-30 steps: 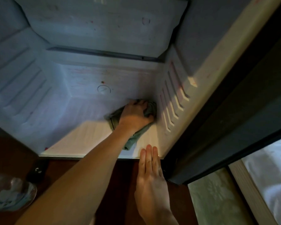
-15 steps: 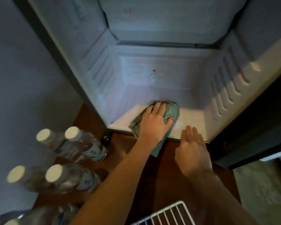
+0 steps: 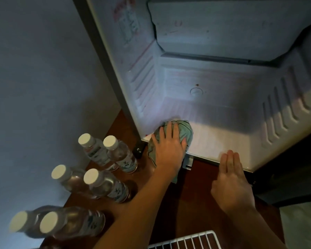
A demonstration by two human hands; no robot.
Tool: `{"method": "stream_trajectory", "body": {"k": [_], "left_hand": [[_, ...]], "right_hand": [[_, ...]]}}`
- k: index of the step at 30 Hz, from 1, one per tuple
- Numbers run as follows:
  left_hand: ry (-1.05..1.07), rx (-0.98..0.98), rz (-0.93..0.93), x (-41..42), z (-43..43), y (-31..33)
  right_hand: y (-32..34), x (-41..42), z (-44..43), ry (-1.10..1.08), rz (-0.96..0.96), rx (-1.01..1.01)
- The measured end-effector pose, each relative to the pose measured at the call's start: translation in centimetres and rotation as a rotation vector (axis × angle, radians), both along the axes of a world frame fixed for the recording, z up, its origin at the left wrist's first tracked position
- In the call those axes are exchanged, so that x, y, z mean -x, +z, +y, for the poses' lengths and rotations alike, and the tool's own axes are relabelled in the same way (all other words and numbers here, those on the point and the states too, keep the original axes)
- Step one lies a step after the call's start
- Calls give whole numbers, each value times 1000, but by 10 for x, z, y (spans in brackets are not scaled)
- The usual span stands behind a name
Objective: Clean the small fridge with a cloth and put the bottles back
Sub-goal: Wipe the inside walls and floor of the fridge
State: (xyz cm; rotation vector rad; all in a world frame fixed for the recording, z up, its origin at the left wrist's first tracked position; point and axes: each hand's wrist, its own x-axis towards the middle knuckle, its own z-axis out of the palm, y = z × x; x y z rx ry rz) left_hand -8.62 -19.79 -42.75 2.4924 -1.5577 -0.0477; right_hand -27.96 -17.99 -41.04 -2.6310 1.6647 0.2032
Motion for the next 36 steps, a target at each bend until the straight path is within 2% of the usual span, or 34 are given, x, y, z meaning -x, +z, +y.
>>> {"method": "stream_trajectory", "body": {"k": [5,9,15,18,23,26,30,34,36], "left_hand": [[-91,-36,-103,-25,-21,9],[18,-31,-103,-48,-31,14],[205,-219,-83,-10,-10,30],[271,-245,-38,3,8,37],[425,-158,165,4,28,36],[378,-89,130,2,36,29],[275,-5,84,-1,28,19],[277,64,13,-16,-16,14],[249,81,-18,-25,-40,16]], "right_hand": [[-9,8,-7,-13,-69,-12],[-12,10,-7,18,-89,-3],[4,13,-7,31,-165,-158],[15,14,-8,29,-125,-210],[13,14,-10,62,14,-166],[10,13,-9,82,-16,-111],[17,16,-9,21,-95,-209],[-14,20,-8,34,-198,-48],[-32,22,-12,49,-174,8]]}}
